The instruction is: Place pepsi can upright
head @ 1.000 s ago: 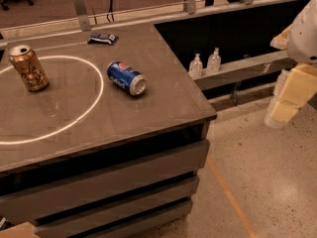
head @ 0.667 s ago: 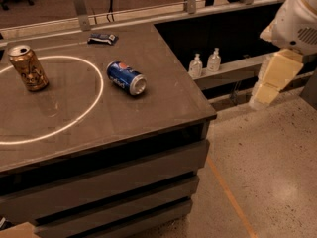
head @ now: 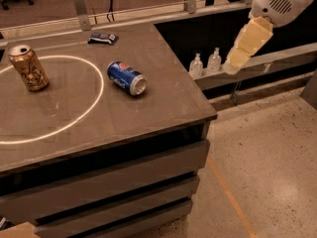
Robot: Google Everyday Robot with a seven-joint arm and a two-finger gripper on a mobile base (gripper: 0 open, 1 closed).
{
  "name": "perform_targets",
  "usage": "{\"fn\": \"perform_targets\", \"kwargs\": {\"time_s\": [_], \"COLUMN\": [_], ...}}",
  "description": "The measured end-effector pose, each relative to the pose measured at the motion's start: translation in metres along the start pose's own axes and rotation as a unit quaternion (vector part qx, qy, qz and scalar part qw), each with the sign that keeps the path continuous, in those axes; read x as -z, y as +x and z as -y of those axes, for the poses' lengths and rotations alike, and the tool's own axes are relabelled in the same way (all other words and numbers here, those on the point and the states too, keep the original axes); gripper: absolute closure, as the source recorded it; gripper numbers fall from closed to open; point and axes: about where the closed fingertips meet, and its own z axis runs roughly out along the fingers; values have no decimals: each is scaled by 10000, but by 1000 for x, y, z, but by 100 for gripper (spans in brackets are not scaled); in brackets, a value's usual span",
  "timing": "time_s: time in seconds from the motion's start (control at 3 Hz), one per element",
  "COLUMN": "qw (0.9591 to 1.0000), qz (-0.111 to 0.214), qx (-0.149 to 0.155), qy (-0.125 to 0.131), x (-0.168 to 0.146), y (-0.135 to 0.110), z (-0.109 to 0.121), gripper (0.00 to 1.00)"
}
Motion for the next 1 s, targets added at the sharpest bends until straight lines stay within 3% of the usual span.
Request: {"fn": "perform_targets", "kwargs": {"time_s": [0.33,0.67,1.0], "qw": [9986,9969,9969], "qz": [244,396,396], "qx": [-469,-677,-677], "qy": [-35,-90,-90], "x": [-10,-22,-22], "y": [-32,-72,-72], "z": [16,20,20], "gripper": [0,0,0]}}
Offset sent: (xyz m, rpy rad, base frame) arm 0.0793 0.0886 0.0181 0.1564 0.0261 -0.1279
